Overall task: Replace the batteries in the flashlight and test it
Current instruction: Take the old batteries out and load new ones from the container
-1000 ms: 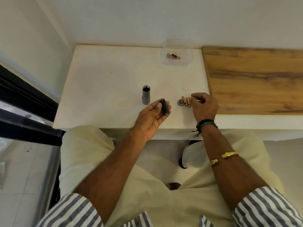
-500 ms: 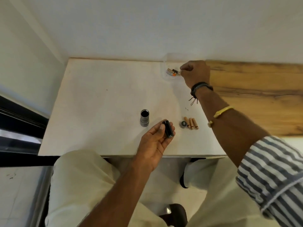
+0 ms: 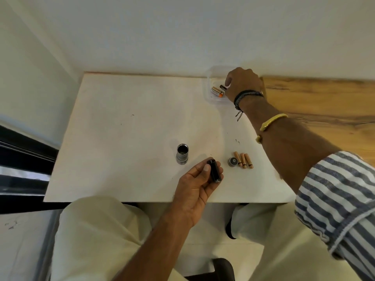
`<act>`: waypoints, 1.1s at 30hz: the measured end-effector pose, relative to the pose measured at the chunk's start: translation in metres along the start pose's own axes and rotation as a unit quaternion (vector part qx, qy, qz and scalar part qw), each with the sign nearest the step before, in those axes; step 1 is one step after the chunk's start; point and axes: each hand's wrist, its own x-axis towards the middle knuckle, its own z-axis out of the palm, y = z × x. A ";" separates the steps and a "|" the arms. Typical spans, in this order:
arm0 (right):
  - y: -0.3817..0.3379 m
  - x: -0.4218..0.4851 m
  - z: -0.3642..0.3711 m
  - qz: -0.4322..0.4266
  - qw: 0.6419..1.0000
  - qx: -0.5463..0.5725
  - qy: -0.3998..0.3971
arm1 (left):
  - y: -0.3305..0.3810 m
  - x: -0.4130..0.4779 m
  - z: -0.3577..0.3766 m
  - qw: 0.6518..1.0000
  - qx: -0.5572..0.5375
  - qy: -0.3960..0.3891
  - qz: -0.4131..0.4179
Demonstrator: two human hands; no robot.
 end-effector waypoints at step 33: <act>0.019 -0.307 -0.006 -0.107 0.918 0.381 0.015 | 0.017 -0.046 -0.014 0.984 0.141 -0.004 0.112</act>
